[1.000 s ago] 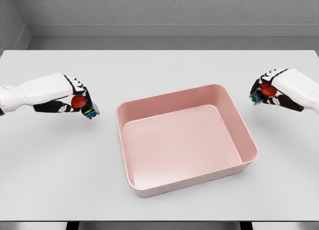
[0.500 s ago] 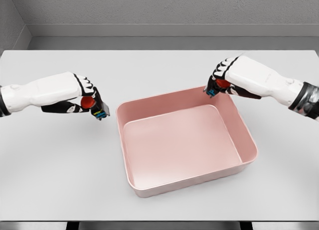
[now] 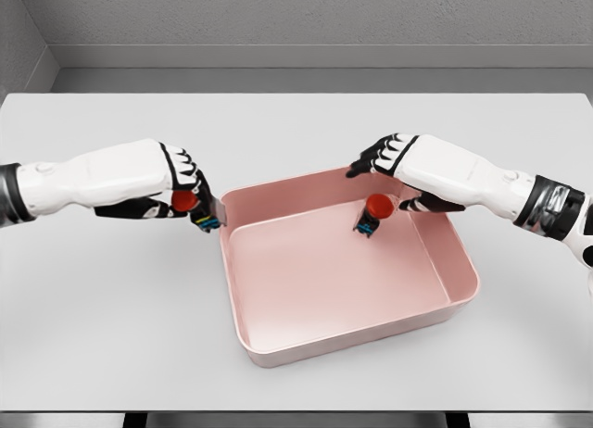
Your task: Put the industrial switch in the basket with both arms
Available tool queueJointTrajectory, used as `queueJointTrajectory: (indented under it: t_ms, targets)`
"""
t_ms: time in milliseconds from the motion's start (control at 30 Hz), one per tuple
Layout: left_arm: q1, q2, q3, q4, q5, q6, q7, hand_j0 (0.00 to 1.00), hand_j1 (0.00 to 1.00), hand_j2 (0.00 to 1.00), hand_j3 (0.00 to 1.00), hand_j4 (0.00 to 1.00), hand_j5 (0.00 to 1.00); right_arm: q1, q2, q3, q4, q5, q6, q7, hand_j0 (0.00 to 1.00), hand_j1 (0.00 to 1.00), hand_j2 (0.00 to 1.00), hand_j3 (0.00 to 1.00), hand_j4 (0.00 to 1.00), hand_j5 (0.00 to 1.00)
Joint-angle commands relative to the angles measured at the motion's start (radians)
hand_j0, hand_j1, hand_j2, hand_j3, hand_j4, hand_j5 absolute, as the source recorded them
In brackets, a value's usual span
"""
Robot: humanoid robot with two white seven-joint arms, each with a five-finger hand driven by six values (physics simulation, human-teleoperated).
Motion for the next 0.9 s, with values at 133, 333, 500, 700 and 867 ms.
queueJointTrajectory:
  t_ms: [133,333,500,700,867]
  targets:
    - [-0.012,-0.022,-0.004,-0.024,0.007,0.002,0.001,0.50,0.50,0.50,0.50,0.50,0.50,0.000,-0.008,-0.014,-0.005,-0.007,0.003,-0.001,1.00,1.00,1.00,1.00,1.00,1.00]
    - [-0.034,-0.070,-0.009,-0.024,0.003,0.002,-0.001,0.50,0.50,0.50,0.50,0.50,0.50,0.086,-0.011,-0.193,-0.004,-0.007,0.003,-0.001,1.00,1.00,1.00,1.00,1.00,1.00]
    - [-0.051,-0.124,-0.024,-0.024,-0.003,0.002,-0.018,0.50,0.50,0.50,0.50,0.50,0.50,0.126,-0.036,-0.340,-0.002,-0.009,0.003,-0.001,1.00,1.00,1.00,1.00,1.00,1.00]
    - [-0.089,-0.188,-0.068,-0.024,-0.006,0.002,-0.053,0.50,0.50,0.50,0.50,0.50,0.50,0.137,-0.036,-0.353,-0.002,-0.010,0.003,-0.001,1.00,1.00,1.00,1.00,1.00,1.00]
    - [-0.114,-0.220,-0.092,-0.024,-0.009,0.002,-0.055,0.54,0.54,0.54,0.54,0.54,0.54,0.144,-0.030,-0.345,-0.002,-0.010,0.003,-0.001,1.00,1.00,1.00,1.00,1.00,1.00]
